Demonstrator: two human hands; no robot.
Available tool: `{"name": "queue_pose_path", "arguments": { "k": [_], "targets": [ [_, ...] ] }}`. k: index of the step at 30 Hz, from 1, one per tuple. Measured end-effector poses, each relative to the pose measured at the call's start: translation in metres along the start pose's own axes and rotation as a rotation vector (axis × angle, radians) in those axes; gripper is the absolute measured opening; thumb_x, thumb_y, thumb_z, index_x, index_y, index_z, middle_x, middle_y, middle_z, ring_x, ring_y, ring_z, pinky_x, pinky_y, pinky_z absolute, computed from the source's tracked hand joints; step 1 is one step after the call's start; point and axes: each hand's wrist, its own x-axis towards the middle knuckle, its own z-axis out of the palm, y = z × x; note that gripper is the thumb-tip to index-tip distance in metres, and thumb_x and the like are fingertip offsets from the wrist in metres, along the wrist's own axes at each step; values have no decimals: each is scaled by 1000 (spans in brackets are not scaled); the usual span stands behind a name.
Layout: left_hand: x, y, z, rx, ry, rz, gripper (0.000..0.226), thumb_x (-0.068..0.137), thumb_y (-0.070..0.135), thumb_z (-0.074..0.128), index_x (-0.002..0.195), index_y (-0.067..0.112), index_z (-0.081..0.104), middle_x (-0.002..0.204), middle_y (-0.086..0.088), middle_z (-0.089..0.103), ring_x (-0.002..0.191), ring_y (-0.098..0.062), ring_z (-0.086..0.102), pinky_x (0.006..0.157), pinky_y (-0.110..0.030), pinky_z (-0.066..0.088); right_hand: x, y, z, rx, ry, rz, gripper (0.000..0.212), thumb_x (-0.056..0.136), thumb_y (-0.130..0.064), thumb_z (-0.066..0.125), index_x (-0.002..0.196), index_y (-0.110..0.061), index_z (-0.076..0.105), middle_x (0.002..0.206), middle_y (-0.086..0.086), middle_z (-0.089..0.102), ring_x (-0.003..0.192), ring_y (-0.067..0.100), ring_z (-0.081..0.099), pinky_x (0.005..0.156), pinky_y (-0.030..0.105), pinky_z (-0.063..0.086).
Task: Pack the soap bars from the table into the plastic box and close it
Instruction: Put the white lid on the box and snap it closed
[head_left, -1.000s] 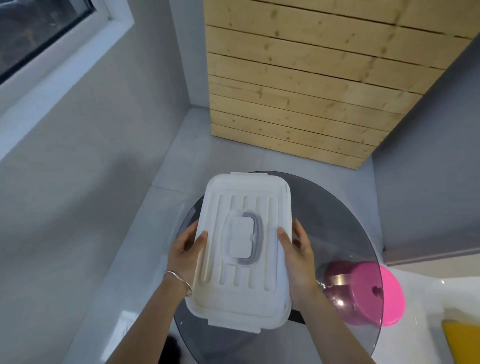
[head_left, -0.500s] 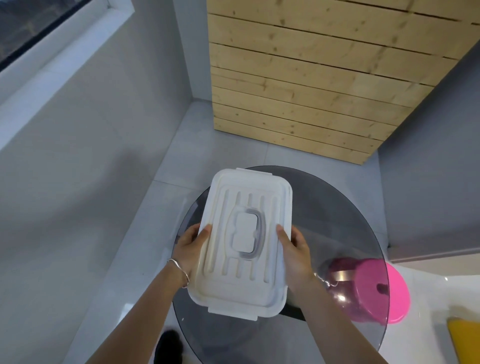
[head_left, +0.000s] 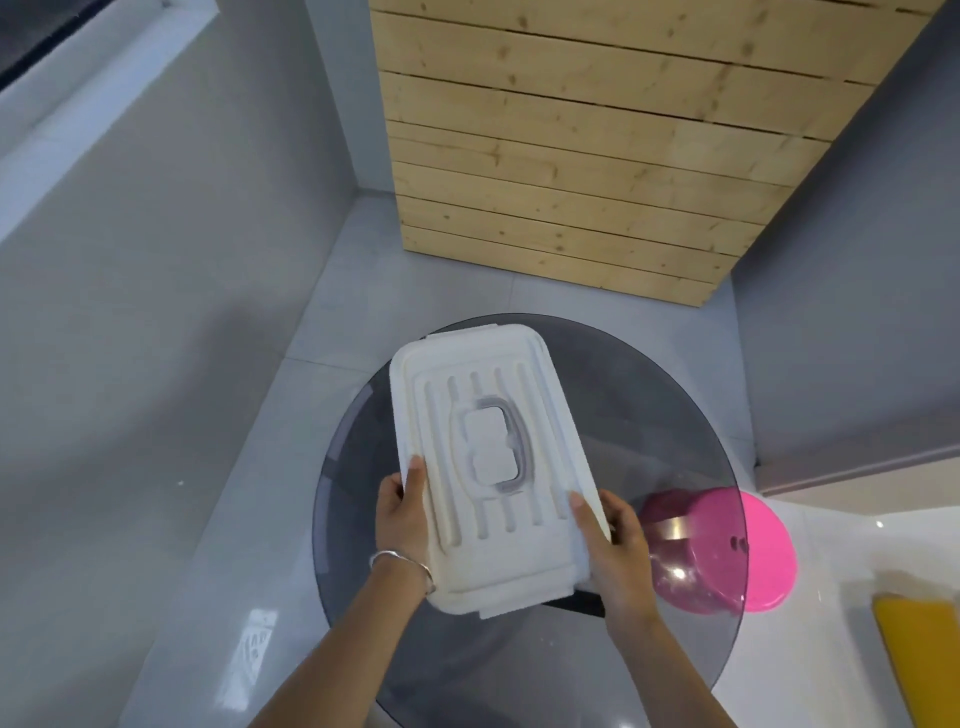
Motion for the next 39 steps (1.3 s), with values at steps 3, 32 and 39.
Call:
{"name": "queue_pose_path", "arguments": {
  "k": [3, 32, 39],
  "targets": [
    [-37, -14, 45, -150, 74, -48, 31, 90, 49, 41, 87, 17, 44, 79, 3, 52, 70, -11, 50, 56, -26, 35, 0, 9, -31, 89, 58, 62, 60, 77, -37, 74, 127, -21, 48, 121, -1, 61, 108, 15, 60, 82, 26, 49],
    [8, 6, 96, 53, -140, 217, 68, 73, 43, 71, 132, 22, 43, 128, 2, 56, 116, -16, 52, 98, -28, 38, 55, -16, -73, 213, 269, -166, 53, 88, -30, 64, 137, -23, 47, 130, 0, 61, 120, 20, 57, 104, 45, 46],
    [12, 8, 93, 41, -175, 272, 58, 74, 39, 71, 125, 23, 48, 117, 5, 59, 100, -9, 55, 87, -24, 40, 59, -15, -68, 109, 349, -202, 52, 92, -35, 57, 141, -22, 44, 139, -1, 55, 128, 18, 50, 108, 39, 40]
  ]
}}
